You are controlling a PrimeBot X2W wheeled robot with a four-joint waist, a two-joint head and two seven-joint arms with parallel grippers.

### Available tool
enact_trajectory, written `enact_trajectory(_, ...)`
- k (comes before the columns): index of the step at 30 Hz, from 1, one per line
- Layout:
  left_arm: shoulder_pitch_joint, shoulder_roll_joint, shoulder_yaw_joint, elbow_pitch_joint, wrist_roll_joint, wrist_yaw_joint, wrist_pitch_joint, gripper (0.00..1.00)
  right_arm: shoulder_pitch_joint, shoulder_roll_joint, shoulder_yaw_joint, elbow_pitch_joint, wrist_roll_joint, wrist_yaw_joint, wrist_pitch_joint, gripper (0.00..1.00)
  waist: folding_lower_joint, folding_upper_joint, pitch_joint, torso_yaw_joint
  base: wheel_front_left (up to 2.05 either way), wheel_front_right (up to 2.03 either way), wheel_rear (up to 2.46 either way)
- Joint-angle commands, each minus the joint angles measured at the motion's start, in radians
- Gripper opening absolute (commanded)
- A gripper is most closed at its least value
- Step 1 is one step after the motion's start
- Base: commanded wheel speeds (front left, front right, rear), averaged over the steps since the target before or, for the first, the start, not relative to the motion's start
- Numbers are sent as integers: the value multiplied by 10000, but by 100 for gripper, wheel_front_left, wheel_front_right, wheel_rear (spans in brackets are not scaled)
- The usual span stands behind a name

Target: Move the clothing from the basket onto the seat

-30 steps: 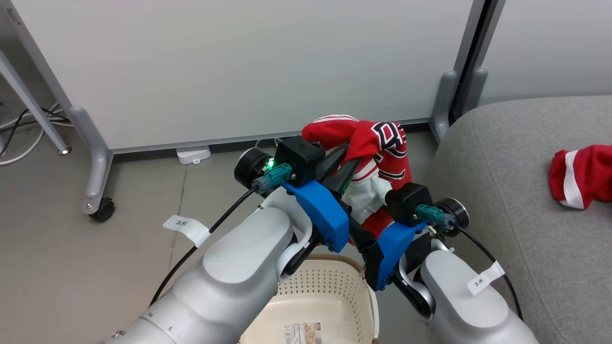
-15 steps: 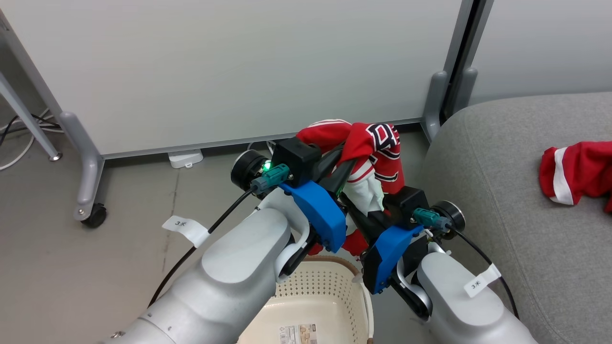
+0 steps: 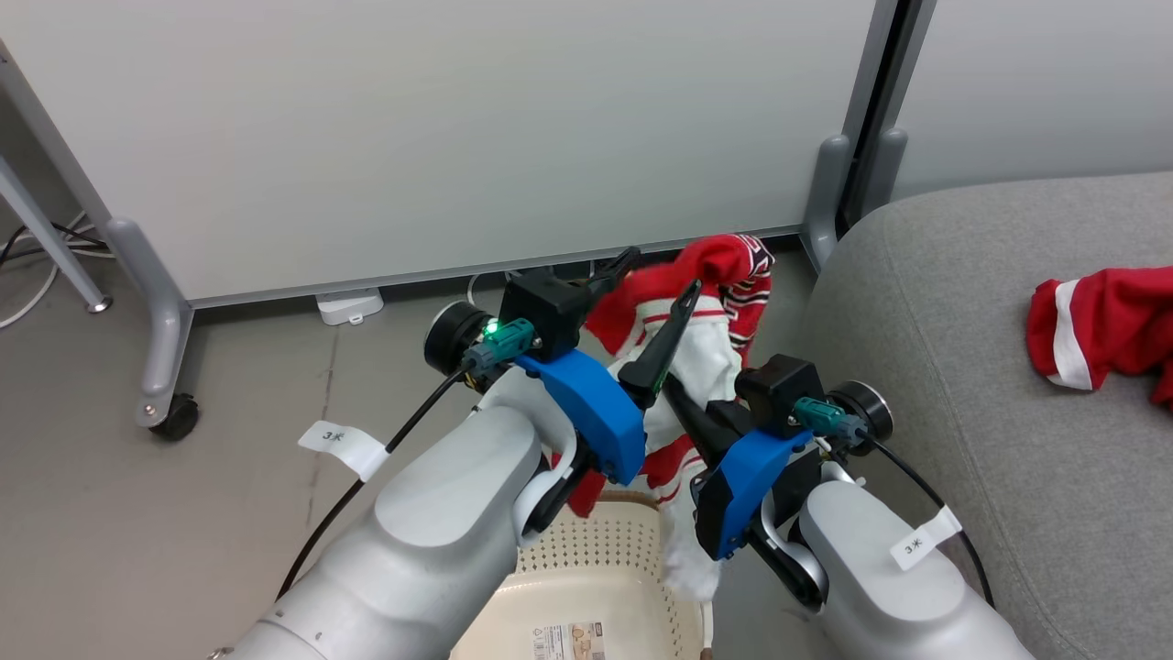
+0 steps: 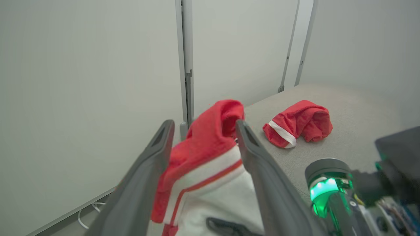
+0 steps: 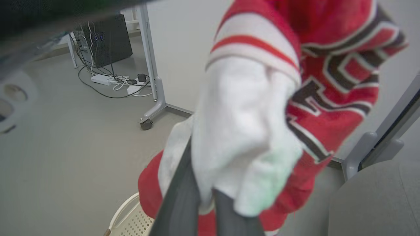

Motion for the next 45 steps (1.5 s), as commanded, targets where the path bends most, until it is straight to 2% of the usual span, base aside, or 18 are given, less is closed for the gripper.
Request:
enact_trajectory(1,114,11,55,49,-5,13,-39,100,-154,-11,-3,6,17,5,-63,0,-1,0,2,-2,0,0,0)
enact_trajectory(6,442,256,448,18,104,82,-33,100,-195,-13,-110,-8,-87,5,-133,0,-1,0,21,7,0,0,0)
enact_trajectory(11,1170,722,1242,-590,383,259,-33,100,-199,-13,-317,-39,-283,5,-173,0,-1,0,41,51,0,0,0)
enact_trajectory(17,2827,1554,2599,-2162,1206,561,-33,100,-17,-13,-711,-277,-569,5,-255,0,-1,0,105,75,0,0,0)
enact_trajectory(23,4608,2012,4011,-3826,2481,769,-33,100,223,-11,-1273,-638,-1038,5,-249,0,-1,0,218,64,0,0,0)
enact_trajectory(27,5657,2003,4968,-4650,3181,679,-33,100,389,-11,-1663,-926,-1325,5,-136,0,-1,0,240,7,0,0,0)
enact_trajectory(30,6353,1917,5645,-5102,3598,484,-33,100,534,-11,-1858,-1173,-1508,5,-28,0,-1,0,223,-112,0,0,0)
enact_trajectory(33,7456,1656,6741,-5575,4091,221,-33,100,777,-11,-2119,-1609,-1710,5,169,0,-1,0,196,-330,0,0,0)
enact_trajectory(45,8127,1050,7662,-5712,4897,-270,-32,100,1198,-11,-2450,-2368,-1940,5,536,0,-1,0,279,-930,0,0,0)
